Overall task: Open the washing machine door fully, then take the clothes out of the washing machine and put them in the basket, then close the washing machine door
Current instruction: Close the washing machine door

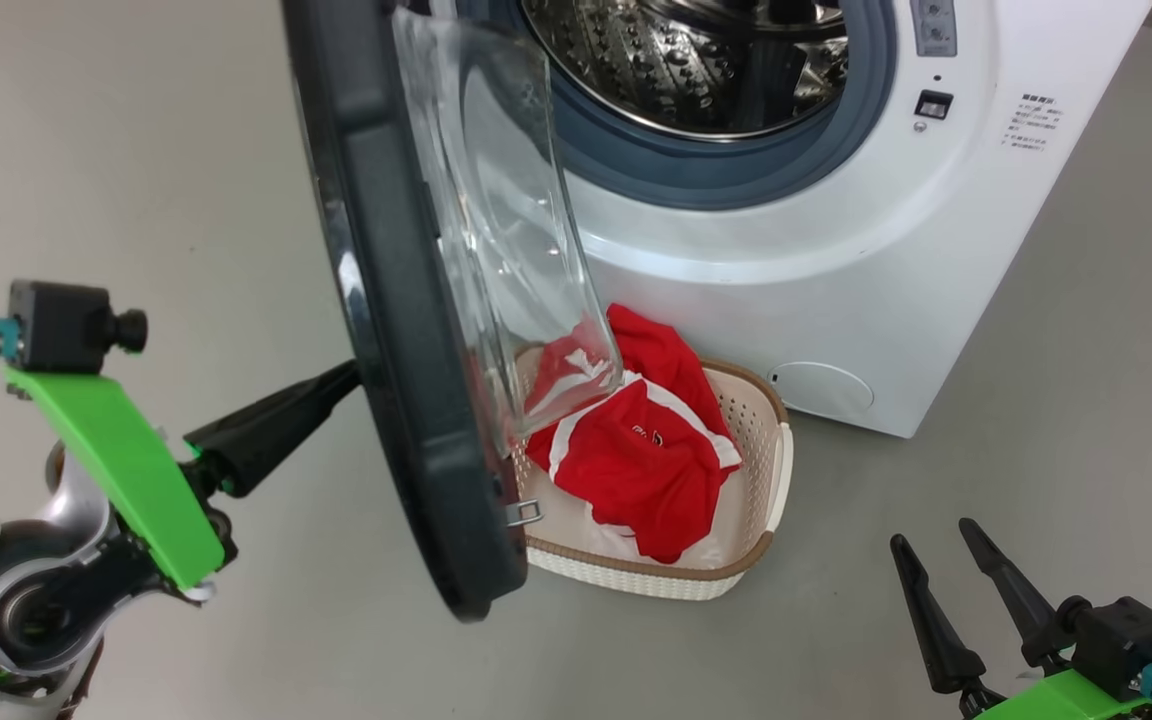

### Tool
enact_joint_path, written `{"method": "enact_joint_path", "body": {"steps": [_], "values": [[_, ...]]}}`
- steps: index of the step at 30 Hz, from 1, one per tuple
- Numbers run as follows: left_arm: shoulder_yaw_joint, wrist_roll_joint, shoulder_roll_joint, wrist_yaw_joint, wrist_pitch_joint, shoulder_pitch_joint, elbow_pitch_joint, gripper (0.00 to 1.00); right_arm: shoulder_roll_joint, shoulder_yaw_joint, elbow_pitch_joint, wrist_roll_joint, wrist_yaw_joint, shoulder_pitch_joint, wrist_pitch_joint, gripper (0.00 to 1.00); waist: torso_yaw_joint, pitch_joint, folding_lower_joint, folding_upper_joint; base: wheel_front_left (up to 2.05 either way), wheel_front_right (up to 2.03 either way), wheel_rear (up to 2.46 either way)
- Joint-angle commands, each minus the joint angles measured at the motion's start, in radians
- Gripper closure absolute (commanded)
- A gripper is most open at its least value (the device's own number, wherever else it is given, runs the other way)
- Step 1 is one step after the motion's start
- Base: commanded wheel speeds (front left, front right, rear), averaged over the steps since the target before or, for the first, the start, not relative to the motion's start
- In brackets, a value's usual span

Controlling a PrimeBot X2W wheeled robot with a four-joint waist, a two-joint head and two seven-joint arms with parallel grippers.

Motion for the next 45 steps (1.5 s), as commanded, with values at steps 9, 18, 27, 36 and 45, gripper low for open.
{"method": "enact_joint_path", "body": {"steps": [9, 18, 27, 36, 45], "values": [[0.035, -0.015, 0.075, -0.007, -0.120, 0.031, 0.057, 1.00, 0.005, 0.023, -0.013, -0.006, 0.006, 0.013, -0.006, 0.00, 0.005, -0.052, 0.0000, 0.0000, 0.00, 0.00, 0.00], [0.046, -0.040, 0.071, -0.007, -0.255, 0.146, 0.139, 0.25, 0.011, 0.026, -0.010, -0.007, 0.006, 0.027, -0.006, 0.00, 0.013, -0.083, 0.0000, 0.0000, 0.00, 0.00, 0.00], [0.041, -0.078, 0.030, -0.007, -0.382, 0.279, 0.221, 0.00, 0.018, 0.022, -0.010, -0.010, 0.006, 0.047, -0.006, 0.00, 0.018, -0.102, 0.0000, 0.0000, 0.00, 0.00, 0.00], [0.030, -0.066, -0.016, -0.007, -0.526, 0.380, 0.309, 0.00, 0.020, 0.007, -0.010, -0.007, 0.006, 0.063, -0.006, 0.00, 0.005, -0.113, 0.0000, 0.0000, 0.00, 0.00, 0.00], [0.022, 0.012, -0.080, -0.007, -0.699, 0.424, 0.449, 0.00, 0.020, -0.009, -0.008, -0.003, 0.006, 0.063, -0.006, 0.00, -0.022, -0.113, 0.0000, 0.0000, 0.00, 0.00, 0.00]]}}
